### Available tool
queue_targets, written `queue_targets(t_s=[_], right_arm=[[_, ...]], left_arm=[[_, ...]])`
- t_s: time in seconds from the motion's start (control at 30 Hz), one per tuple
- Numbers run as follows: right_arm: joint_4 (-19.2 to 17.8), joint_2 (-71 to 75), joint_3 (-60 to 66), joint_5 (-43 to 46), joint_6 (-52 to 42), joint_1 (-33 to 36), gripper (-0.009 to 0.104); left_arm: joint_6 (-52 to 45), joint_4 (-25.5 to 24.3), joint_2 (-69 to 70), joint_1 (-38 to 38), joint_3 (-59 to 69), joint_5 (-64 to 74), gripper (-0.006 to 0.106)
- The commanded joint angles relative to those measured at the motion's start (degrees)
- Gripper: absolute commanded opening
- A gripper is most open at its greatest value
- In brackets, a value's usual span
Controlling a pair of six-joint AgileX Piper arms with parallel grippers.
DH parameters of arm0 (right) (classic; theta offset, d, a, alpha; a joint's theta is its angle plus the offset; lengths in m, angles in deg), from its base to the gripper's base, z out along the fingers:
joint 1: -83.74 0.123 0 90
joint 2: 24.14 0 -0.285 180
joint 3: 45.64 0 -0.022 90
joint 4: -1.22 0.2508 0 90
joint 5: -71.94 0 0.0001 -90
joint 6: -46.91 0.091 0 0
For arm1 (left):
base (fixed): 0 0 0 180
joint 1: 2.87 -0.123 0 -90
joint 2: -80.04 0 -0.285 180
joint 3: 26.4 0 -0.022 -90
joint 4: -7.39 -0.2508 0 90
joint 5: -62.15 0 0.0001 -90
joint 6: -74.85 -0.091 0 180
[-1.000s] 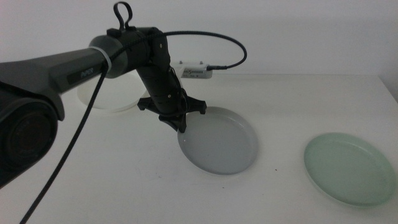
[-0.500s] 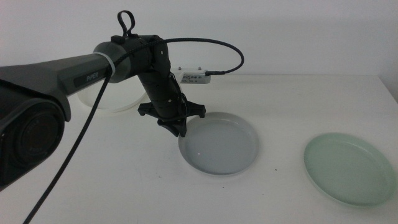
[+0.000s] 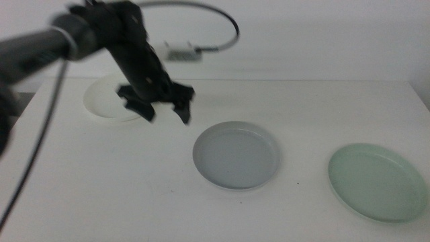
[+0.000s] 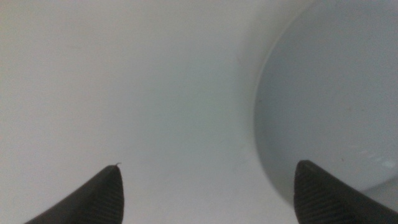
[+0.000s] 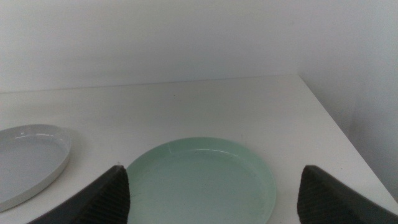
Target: Stack the three bowls on top of each other.
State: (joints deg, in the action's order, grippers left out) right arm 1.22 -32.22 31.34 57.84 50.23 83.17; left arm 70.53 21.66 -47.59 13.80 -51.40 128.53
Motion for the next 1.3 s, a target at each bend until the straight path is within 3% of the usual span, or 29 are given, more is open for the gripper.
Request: queue_targets(t_s=[0.0,0.27,0.43,0.63,0.93,1.27], right_arm=[[-0.49,0.29,0.24,0.5,-0.13,-0.32,0.093],[-0.49,0.29,0.24,0.5,-0.13,-0.32,0.093],[-0.49,0.29,0.24,0.5,-0.13,-0.32,0.093],[-0.49,0.29,0.24,0.5,-0.13,-0.32,0.093],[-0.49,0.29,0.24,0.5,-0.13,-0.32,0.093],[-0.49,0.29,0.24,0.5,-0.13,-0.32,0.093]], left_arm=[[-0.15,-1.62,4.81,-1.98,-0.52,2.02,0.094],[7.9,-5.73,10.61,-11.15,-0.52,3.04,0.094],[5.65,-6.84,7.22,-17.57,-2.15,-1.47,0.094],[2.35,-6.73,-2.47,-22.77,-13.53,-2.16,0.094],[-0.13,-7.11,-18.32,-24.78,-29.07,-4.25,0.094],[-3.28,-3.51,-25.26,-24.65,-29.91,-10.96,0.094]])
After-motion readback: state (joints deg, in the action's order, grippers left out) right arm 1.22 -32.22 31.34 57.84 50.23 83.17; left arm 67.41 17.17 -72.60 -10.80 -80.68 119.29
